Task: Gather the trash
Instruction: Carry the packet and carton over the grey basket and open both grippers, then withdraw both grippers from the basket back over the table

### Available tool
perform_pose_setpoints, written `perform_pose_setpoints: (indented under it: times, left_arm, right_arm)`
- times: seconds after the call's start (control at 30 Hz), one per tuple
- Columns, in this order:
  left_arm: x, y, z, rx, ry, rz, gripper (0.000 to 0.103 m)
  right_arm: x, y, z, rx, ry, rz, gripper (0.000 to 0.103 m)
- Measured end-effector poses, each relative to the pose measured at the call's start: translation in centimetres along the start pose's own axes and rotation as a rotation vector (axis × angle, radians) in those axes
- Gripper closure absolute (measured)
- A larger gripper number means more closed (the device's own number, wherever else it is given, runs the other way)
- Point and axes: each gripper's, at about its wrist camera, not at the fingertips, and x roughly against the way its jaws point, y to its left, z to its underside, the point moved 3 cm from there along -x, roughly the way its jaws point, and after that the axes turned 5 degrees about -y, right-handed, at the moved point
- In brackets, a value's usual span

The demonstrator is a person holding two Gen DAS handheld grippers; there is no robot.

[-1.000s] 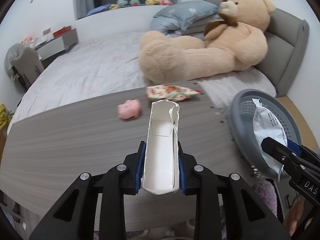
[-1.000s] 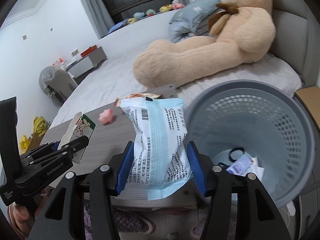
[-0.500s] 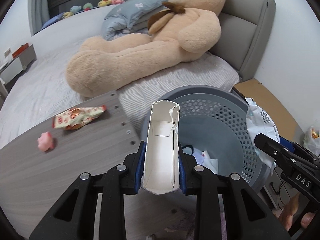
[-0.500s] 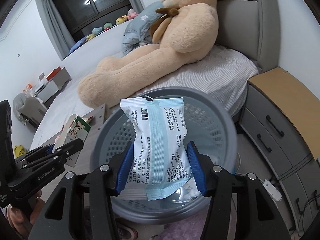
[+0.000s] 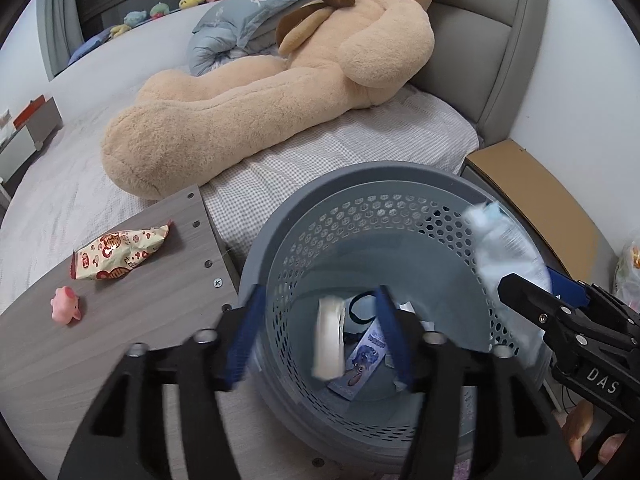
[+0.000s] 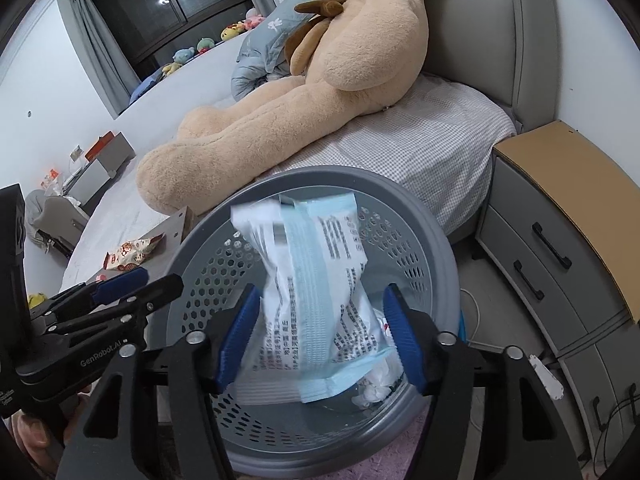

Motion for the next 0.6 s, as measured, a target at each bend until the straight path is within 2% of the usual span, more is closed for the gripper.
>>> perform_pose_setpoints:
  times: [0.13, 0.6]
  left_arm:
    - [0.4, 0.2, 0.0, -0.002, -0.015, -0.016, 0.035]
    - [2.1, 1.3, 0.6, 0.023, -0.042, -0.045, 0.020]
  right_arm:
    - [0.1, 0.0, 0.1, -0.005, -0.002, 0.012, 0.041]
    - [1.0, 0.8, 0.8, -0.004, -0.004, 0.017, 0.041]
